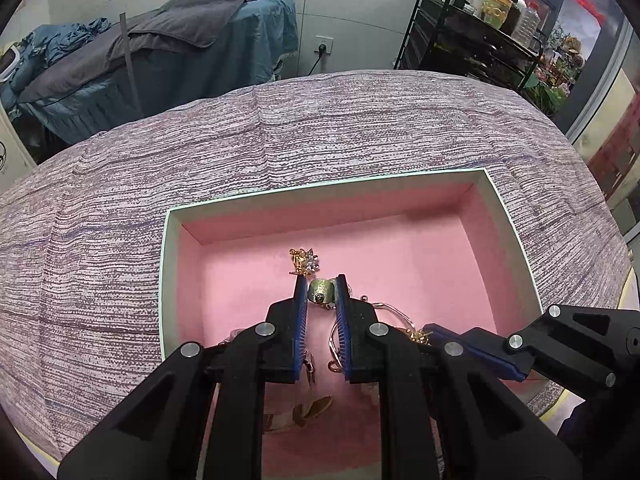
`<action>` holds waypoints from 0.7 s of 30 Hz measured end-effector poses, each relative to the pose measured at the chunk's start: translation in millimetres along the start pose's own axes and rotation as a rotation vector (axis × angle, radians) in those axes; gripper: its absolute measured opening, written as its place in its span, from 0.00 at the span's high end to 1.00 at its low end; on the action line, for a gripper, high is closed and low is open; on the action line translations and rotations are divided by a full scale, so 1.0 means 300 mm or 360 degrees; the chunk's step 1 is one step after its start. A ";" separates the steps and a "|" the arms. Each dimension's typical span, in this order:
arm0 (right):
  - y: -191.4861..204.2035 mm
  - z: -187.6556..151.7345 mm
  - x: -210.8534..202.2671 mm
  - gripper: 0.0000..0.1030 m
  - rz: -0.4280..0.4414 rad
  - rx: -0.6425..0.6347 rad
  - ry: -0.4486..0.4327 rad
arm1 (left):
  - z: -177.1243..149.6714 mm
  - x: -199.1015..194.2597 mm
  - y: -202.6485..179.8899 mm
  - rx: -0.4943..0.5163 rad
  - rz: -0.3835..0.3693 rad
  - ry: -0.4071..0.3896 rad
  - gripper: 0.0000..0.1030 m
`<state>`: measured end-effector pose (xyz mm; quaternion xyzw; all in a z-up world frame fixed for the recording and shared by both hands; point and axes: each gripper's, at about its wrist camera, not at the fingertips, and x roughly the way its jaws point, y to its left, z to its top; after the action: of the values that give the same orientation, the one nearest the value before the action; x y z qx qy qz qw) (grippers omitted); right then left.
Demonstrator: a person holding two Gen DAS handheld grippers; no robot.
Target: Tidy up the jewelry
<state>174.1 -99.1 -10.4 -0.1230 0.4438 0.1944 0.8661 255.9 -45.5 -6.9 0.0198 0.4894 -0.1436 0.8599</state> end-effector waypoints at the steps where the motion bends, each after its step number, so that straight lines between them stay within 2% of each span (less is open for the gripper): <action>1: -0.001 0.000 0.004 0.85 -0.0001 0.0002 0.0004 | 0.002 0.002 -0.002 0.0006 0.0004 0.0000 0.86; 7: -0.008 -0.001 0.018 0.85 0.0003 0.0017 0.0003 | 0.009 0.017 -0.005 0.0025 0.0017 0.0002 0.86; 12: -0.008 -0.005 0.016 0.85 0.0014 0.0017 -0.0020 | 0.006 0.003 -0.013 0.0059 0.0054 -0.0043 0.86; 15: 0.002 -0.018 -0.001 0.78 0.0013 0.0012 -0.0040 | 0.007 -0.010 -0.010 0.0059 0.0060 -0.0068 0.86; 17: 0.002 -0.020 -0.012 0.69 0.0004 0.0020 -0.0058 | 0.009 -0.023 -0.004 0.0053 0.0067 -0.0085 0.85; 18: 0.003 -0.023 -0.022 0.67 0.0004 0.0026 -0.0073 | 0.008 -0.032 -0.002 0.0049 0.0066 -0.0096 0.81; 20: 0.004 -0.028 -0.045 0.64 0.0006 0.0037 -0.0101 | 0.004 -0.058 0.003 0.0041 0.0070 -0.0135 0.66; 21: 0.006 -0.031 -0.058 0.63 0.0008 0.0043 -0.0115 | 0.000 -0.076 0.005 0.0039 0.0076 -0.0164 0.53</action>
<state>157.3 -105.1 -1.5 -0.1031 0.4151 0.1950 0.8826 245.4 -38.8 12.1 0.0346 0.4420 -0.1298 0.8869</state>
